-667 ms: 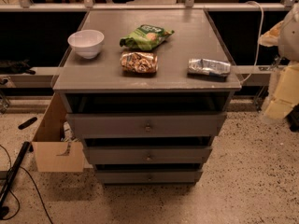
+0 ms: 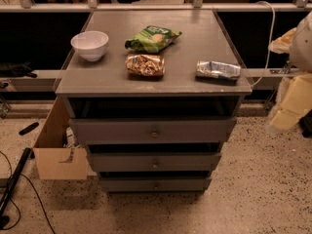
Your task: Open middle drawer
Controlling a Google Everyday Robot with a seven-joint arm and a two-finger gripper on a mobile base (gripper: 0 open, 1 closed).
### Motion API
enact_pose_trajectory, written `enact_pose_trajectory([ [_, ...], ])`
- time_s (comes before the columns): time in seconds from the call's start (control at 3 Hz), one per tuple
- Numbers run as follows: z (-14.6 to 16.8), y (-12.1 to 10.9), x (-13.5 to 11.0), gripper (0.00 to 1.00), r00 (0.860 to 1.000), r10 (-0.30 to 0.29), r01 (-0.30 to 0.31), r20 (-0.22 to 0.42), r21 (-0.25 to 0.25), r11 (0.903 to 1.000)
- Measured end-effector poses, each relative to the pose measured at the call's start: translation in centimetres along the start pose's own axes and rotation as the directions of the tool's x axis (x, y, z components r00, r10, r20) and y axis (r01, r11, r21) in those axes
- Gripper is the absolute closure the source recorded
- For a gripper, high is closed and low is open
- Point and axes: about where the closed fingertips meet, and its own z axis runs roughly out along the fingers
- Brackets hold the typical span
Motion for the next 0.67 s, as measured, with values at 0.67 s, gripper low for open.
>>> enact_pose_trajectory([
  [0.67, 6.8, 4.0, 1.7, 0.00, 0.940, 0.237, -0.234, 0.247, -0.041, 0.9713],
])
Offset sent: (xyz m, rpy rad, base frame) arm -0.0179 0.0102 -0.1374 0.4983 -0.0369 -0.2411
